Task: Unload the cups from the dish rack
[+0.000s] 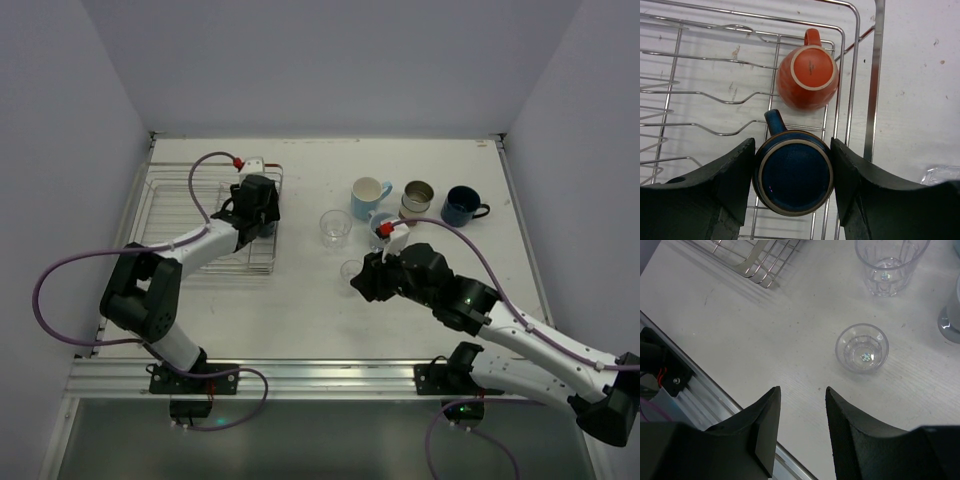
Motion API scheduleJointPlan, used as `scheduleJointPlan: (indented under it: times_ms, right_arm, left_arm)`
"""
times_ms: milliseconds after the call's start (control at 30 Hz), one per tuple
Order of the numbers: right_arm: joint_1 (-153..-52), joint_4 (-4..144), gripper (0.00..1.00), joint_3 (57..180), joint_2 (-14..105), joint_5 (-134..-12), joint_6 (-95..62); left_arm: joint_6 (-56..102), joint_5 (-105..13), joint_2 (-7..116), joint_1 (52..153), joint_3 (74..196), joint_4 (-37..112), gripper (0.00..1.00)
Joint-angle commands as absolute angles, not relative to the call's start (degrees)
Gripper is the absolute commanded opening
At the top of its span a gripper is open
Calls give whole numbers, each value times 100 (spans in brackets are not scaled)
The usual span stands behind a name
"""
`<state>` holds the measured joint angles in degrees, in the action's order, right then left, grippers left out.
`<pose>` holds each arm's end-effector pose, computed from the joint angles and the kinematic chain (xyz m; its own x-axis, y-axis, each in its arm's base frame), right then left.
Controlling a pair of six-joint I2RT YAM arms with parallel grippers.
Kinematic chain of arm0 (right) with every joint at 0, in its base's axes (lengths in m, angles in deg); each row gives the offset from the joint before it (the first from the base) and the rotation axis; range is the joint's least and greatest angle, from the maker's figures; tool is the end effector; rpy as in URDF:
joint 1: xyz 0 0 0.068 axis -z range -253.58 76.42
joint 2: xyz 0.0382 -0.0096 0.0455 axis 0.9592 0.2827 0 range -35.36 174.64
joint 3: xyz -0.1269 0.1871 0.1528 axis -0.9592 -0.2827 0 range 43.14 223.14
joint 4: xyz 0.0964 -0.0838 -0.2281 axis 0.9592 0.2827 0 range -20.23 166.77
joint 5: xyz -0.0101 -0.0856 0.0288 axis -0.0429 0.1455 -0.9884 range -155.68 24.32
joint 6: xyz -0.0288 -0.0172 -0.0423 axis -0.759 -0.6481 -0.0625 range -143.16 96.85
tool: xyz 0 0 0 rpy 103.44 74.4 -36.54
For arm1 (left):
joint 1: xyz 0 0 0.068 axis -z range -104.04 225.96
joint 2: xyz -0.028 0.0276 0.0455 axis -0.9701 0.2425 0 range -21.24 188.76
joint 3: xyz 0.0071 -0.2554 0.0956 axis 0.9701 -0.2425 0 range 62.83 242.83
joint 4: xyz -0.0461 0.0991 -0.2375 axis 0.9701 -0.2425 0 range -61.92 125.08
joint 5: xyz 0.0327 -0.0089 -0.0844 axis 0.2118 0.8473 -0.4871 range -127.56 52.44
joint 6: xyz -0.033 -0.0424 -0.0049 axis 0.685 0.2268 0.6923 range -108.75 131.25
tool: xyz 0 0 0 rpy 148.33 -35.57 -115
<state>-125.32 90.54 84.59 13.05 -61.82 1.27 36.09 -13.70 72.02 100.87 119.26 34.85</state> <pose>0.1209 0.1493 0.2898 -0.5710 -0.0579 -0.8189 -0.5607 0.7561 0.3375 0.3254 -0.1353 0.2139 -0.5349 -0.1751 -0.8266 -0.1458 0.9827 -0.1139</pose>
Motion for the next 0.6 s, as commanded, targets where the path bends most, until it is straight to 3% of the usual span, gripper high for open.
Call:
scheduleJointPlan:
  times_ms: [0, 133, 400, 567]
  right_arm:
    - [-12561, 8682, 44, 8734, 1439, -6277, 172]
    - [-12561, 8384, 43, 8866, 1649, -6497, 207]
    - [-12561, 7339, 44, 9288, 2518, -7164, 540]
    - [-12561, 6495, 54, 9604, 3090, -7175, 971]
  left_arm:
    - [3604, -1163, 6868, 10101, 11855, 3377, 10]
    - [3525, -1076, 6561, 10093, 11882, 3333, 0]
    - [3481, -1049, 6209, 9987, 11944, 3183, 0]
    - [3621, -1233, 5840, 9899, 11803, 3139, 0]
